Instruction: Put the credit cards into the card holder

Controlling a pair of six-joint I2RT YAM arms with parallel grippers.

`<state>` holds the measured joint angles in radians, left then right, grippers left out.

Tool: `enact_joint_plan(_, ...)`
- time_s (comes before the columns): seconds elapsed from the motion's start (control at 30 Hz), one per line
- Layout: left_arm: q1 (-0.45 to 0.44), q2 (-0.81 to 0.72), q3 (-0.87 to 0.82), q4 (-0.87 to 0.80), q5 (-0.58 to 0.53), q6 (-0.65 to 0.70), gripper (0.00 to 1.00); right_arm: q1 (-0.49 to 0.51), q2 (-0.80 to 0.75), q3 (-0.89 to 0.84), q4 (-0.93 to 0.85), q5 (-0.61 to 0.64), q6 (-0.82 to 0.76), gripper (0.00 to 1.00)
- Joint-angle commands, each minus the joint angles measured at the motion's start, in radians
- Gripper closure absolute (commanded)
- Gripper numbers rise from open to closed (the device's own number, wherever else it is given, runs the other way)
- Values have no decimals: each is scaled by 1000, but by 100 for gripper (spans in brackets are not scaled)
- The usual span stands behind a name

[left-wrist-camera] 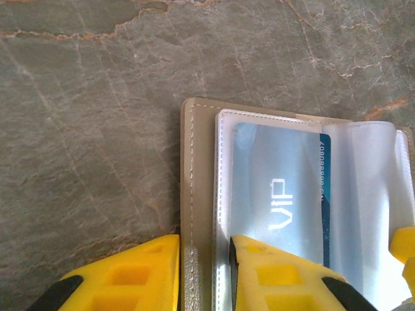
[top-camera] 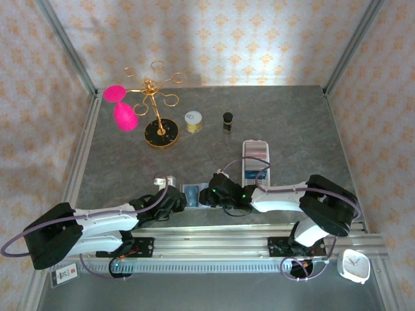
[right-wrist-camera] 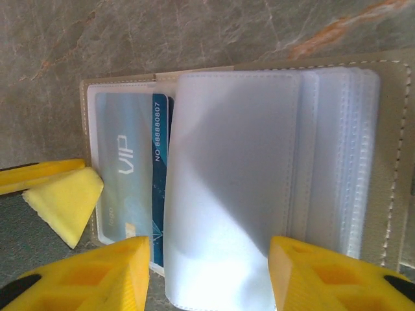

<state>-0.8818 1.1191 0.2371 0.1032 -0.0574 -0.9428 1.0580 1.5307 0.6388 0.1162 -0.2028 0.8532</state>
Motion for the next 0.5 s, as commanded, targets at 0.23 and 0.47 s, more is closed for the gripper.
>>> enact_joint_plan(0.23, -4, 27, -44, -5, 92, -19, 80, 6, 32, 16, 86, -21, 57, 48)
enact_joint_plan(0.47, -3, 18, -47, -12, 89, -19, 82, 7, 9, 15, 123, -15, 87, 48)
